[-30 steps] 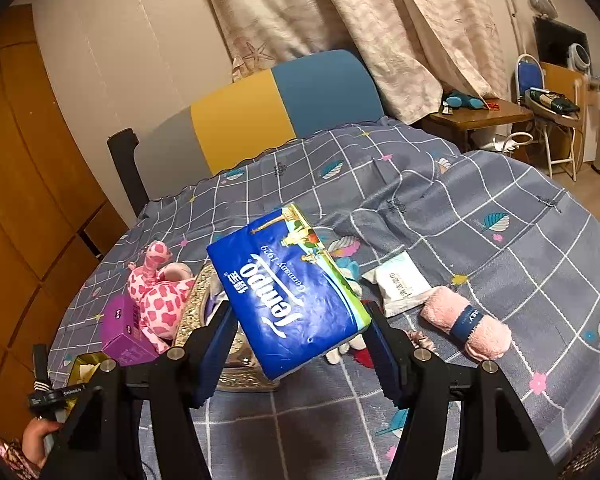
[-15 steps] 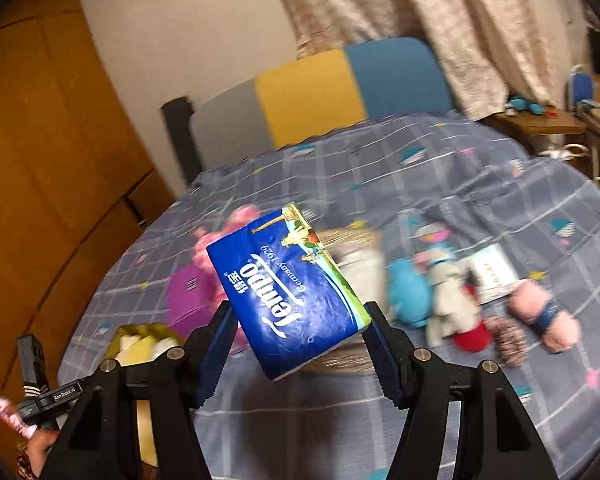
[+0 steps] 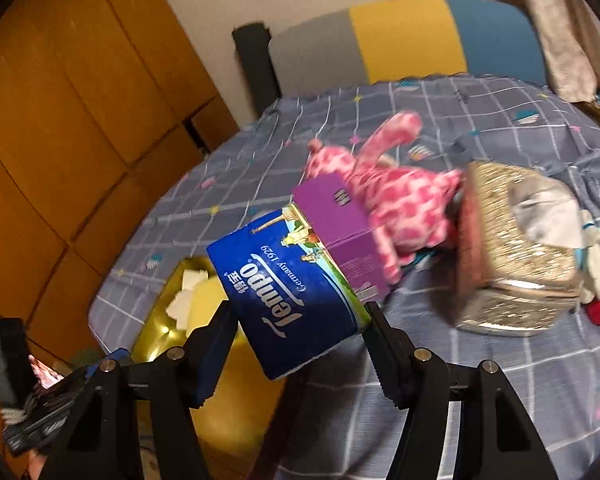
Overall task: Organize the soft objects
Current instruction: 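Carry the tissue pack into the gold tray and open the right gripper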
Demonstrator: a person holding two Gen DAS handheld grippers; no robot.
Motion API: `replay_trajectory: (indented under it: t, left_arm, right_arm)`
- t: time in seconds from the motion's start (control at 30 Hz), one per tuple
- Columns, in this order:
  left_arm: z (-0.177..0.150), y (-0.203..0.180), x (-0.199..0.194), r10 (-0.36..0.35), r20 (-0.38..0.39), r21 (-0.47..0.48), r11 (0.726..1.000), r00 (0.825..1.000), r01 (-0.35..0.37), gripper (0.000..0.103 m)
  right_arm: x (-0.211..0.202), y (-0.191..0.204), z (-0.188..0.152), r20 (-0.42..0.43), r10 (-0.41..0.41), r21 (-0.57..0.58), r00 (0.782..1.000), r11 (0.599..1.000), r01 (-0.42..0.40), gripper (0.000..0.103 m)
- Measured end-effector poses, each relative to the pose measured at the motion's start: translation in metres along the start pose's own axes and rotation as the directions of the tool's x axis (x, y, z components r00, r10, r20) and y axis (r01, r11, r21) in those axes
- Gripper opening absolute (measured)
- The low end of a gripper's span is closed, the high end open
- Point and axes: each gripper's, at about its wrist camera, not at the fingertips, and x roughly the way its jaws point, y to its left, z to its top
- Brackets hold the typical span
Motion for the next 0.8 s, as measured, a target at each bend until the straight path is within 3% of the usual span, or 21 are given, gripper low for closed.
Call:
replay_trajectory:
  t: [0.1,0.27,0.53,0.8]
  left_arm:
    - [-0.005,0.004,-0.002,0.002,0.002,-0.004,1.000,1.000,-0.002,0.048]
    - [-0.009,0.009,-0.005,-0.010,0.003,-0.009,1.000,1.000,0.010,0.048]
    - [-0.012,0.025,-0.004,-0.013,-0.021,-0.027,1.000,1.000,0.012,0.048]
    - [-0.013,0.044,-0.006,-0.001,-0.027,-0.071,0.997,1.000,-0.001,0.048]
  right_arm:
    - [0.023,0.014,-0.004,-0.038,-0.016,0.001,0.999,1.000,0.016,0.064]
    - [0.059,0.036,-0.007,-0.077,-0.120,-0.005,0.990,0.993,0.120,0.064]
    - [0.106,0.045,-0.010,-0.118,-0.293,0.063,0.949,0.951,0.302,0.064]
    - [0.129,0.059,-0.008,-0.096,-0.396,0.054,0.913,0.914,0.402,0.065]
